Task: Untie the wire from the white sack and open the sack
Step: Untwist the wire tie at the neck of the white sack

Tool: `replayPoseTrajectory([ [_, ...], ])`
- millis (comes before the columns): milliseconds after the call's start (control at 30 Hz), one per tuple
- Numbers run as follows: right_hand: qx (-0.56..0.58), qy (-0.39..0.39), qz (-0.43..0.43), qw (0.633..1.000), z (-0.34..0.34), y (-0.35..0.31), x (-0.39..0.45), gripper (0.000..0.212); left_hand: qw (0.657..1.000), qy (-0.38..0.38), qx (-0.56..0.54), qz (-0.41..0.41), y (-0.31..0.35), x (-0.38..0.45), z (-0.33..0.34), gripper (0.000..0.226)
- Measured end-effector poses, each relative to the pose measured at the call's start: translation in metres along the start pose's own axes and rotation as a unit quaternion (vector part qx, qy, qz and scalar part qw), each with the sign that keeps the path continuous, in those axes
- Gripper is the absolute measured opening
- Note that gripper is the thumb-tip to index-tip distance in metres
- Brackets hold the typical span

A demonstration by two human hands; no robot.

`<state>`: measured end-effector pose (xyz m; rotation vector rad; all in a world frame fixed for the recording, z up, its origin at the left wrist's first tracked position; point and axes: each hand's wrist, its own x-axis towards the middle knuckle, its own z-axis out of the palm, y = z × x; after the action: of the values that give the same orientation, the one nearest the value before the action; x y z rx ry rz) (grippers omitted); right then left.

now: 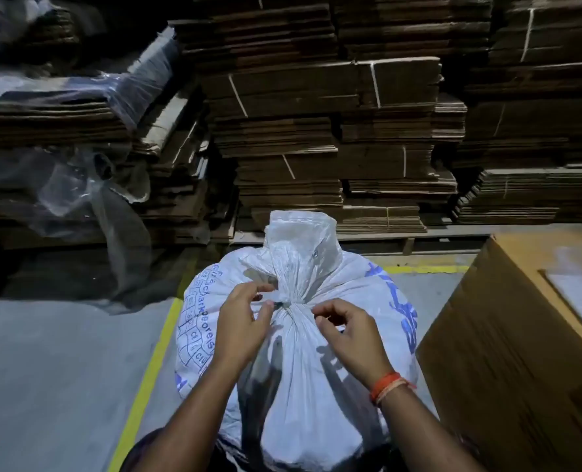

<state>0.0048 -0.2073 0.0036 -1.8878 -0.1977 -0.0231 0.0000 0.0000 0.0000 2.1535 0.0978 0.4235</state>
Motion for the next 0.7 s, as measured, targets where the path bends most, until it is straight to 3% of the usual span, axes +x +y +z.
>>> replayPoseTrajectory([
  [133, -0.028, 0.004, 0.022, 0.999, 0.021, 0.025, 0.021, 0.018, 0.998, 0.027, 0.051, 0.018, -0.02, 0.022, 0.013, 0.022],
  [300, -0.065, 0.016, -0.011, 0.998, 0.041, 0.046, 0.052, 0.009, 0.995, 0.041, 0.08, 0.032, -0.043, 0.047, 0.021, 0.024],
  [567, -0.128, 0.021, -0.045, 0.99, 0.07, 0.071, 0.082, 0.018, 0.996, -0.046, 0.036, -0.061, -0.065, 0.062, 0.038, 0.02],
  [700, -0.112, 0.021, -0.029, 0.993, 0.076, 0.08, 0.083, 0.018, 0.983, -0.085, -0.069, -0.15, -0.062, 0.067, 0.037, 0.01],
])
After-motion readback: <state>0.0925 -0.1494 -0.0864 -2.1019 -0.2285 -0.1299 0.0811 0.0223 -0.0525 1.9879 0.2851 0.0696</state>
